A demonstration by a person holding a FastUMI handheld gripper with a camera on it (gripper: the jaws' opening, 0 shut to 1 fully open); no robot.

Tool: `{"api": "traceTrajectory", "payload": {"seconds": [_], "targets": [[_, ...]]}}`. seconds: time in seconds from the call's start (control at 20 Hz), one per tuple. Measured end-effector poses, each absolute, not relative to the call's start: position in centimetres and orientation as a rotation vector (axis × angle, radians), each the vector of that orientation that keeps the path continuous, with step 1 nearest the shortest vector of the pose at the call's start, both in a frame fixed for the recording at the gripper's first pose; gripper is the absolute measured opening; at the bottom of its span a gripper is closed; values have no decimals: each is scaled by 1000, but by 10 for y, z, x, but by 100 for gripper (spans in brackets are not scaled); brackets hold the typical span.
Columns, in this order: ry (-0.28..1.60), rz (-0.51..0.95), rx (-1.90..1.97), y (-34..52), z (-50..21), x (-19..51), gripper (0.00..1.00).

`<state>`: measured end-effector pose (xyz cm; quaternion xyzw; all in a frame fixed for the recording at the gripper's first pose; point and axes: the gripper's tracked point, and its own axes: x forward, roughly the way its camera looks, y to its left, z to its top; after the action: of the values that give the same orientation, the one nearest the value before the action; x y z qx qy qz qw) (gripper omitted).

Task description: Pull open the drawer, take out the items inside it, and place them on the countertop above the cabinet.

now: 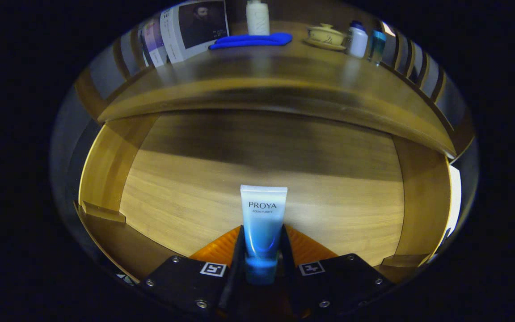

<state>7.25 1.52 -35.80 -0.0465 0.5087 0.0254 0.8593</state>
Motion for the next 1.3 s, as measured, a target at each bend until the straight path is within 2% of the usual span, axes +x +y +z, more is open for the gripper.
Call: {"api": "traceTrajectory", "payload": {"seconds": [0.7,1.0,1.3], "targets": [[803,106,-85,21,-271,87,44],[683,90,-48,22,-222,128,44],[653,61,-14,17,-203,183,44]]}}
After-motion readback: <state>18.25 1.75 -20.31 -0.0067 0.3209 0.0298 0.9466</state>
